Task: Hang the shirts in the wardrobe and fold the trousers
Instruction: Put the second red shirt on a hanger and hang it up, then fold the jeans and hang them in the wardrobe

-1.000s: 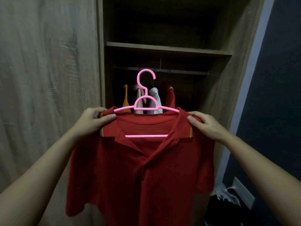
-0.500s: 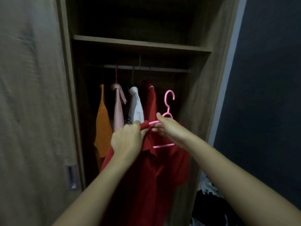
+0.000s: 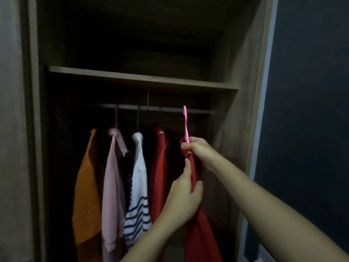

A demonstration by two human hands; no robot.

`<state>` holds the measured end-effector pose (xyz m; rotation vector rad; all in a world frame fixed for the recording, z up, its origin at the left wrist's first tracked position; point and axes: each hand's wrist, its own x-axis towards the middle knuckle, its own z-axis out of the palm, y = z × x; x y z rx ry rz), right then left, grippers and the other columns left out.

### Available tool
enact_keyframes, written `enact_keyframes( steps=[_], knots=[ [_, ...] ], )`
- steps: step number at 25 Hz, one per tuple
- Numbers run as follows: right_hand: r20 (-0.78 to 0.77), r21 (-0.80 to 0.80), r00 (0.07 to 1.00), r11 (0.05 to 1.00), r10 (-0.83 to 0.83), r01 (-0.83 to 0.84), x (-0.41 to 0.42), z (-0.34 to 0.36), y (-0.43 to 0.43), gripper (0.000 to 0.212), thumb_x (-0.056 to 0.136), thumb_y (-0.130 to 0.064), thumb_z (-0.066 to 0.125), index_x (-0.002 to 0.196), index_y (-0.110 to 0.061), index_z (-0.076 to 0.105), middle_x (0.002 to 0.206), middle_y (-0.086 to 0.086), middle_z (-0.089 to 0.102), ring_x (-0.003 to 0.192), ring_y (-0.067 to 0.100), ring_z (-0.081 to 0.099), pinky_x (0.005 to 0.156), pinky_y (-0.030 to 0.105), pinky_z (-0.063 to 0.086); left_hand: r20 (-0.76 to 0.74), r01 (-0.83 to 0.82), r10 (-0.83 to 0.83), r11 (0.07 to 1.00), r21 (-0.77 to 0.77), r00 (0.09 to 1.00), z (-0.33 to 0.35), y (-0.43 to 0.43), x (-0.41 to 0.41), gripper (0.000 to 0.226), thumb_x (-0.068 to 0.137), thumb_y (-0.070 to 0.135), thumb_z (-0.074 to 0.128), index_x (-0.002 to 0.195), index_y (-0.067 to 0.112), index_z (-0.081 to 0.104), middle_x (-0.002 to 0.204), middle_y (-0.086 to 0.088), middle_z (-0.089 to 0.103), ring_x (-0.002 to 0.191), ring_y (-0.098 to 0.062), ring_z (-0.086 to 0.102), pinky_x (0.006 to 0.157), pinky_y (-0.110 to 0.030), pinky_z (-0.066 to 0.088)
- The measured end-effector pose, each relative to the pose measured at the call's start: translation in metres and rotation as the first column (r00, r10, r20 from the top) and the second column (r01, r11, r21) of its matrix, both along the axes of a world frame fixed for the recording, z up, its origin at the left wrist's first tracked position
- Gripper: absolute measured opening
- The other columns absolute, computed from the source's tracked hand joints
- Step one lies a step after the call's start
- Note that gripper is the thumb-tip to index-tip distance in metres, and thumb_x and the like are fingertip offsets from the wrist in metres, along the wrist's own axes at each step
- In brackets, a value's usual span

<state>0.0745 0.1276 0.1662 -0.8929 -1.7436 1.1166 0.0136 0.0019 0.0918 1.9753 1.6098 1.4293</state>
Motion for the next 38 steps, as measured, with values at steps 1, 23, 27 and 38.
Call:
enact_keyframes(
  steps=[1,23,27,38],
  knots=[
    [-0.001,0.011,1.000,1.000,0.017,-0.017,-0.002,0.007,0.014,0.019,0.084,-0.005,0.057,0.102,-0.003,0.063,0.068,0.004,0.054,0.057,0.012,0.050,0.053,0.020,0.041,0.037,0.018,-0.020,0.999,0.040,0.999,0.000,0.017,0.001,0.074,0.094,0.025,0.050,0.151,0.024,0.003,0.139,-0.006,0.051,0.123,-0.018,0.051,0.102,-0.028,0.039],
    [0.151,-0.085,0.986,0.993,-0.071,0.084,-0.032,0.025,0.168,0.021,0.082,-0.001,0.042,0.067,-0.010,0.054,0.064,0.009,0.051,0.058,0.020,0.047,0.058,0.028,0.038,0.078,-0.033,0.037,0.998,-0.050,0.996,-0.006,0.206,0.000,0.077,0.093,0.020,0.051,0.150,0.009,0.001,0.157,-0.007,0.017,0.144,-0.014,0.015,0.115,-0.018,0.013],
    [0.322,0.110,0.939,0.990,-0.122,0.091,-0.032,0.043,0.153,0.022,0.086,-0.015,0.047,0.095,-0.007,0.066,0.099,0.019,0.066,0.090,0.030,0.062,0.080,0.032,0.048,0.022,-0.060,0.060,0.998,-0.012,0.998,-0.002,0.189,-0.003,0.082,0.093,0.029,0.053,0.149,0.006,-0.002,0.158,-0.007,0.007,0.145,-0.013,0.008,0.112,-0.013,0.006],
    [0.089,0.770,0.991,0.625,0.102,-0.133,-0.110,-0.063,-0.024,0.048,0.090,-0.036,0.037,0.125,-0.009,0.057,0.123,0.007,0.059,0.116,0.020,0.051,0.102,0.023,0.031,0.519,-0.468,0.324,0.867,0.172,0.791,-0.083,-0.002,-0.107,0.039,0.089,0.031,0.052,0.127,0.035,0.043,0.125,0.019,0.055,0.115,0.015,0.049,0.098,-0.007,0.035]
  ],
)
